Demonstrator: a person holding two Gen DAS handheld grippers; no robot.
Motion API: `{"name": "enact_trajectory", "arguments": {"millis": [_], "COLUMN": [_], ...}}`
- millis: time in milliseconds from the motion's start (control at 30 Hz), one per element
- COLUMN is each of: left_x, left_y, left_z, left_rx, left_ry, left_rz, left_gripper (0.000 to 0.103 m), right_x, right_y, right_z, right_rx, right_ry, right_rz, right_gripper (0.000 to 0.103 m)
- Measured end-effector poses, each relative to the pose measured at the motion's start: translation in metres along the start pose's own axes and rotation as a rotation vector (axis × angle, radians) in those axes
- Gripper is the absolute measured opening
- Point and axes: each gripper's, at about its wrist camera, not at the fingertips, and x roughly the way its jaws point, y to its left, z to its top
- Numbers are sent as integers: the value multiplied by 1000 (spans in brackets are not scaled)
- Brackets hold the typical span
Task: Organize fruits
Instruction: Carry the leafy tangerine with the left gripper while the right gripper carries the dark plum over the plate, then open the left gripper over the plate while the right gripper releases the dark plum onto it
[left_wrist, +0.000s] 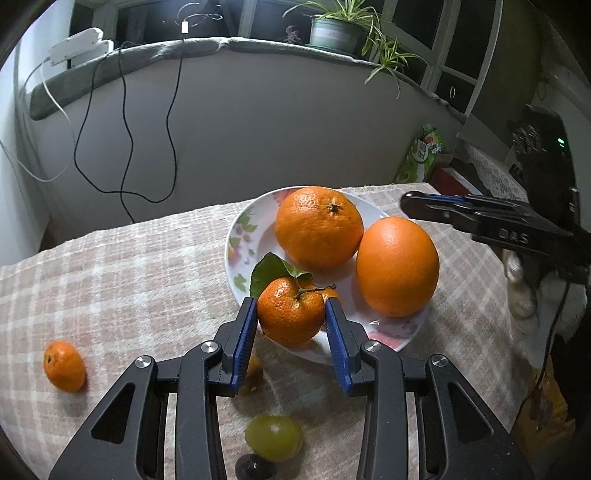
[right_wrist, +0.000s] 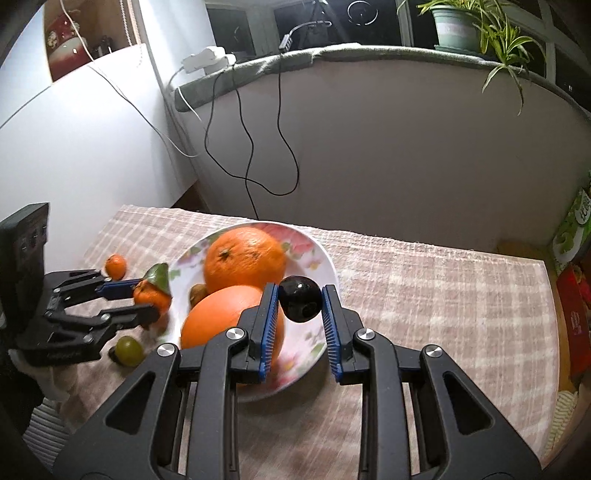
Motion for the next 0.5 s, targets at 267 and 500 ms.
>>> {"name": "enact_trajectory", "arguments": {"millis": [267, 500], "left_x": [5, 7], "left_y": [-2, -5], "left_z": [2, 2], "left_rx": [8, 20], "left_ry": [6, 13], "left_rz": [3, 4], "left_gripper": [36, 36], "right_x": [24, 31], "right_y": [-13, -17], "right_z": [4, 2], "right_rx": [35, 42], "right_ry": [28, 39], "right_rz": [13, 16], "right_gripper": [25, 25]}}
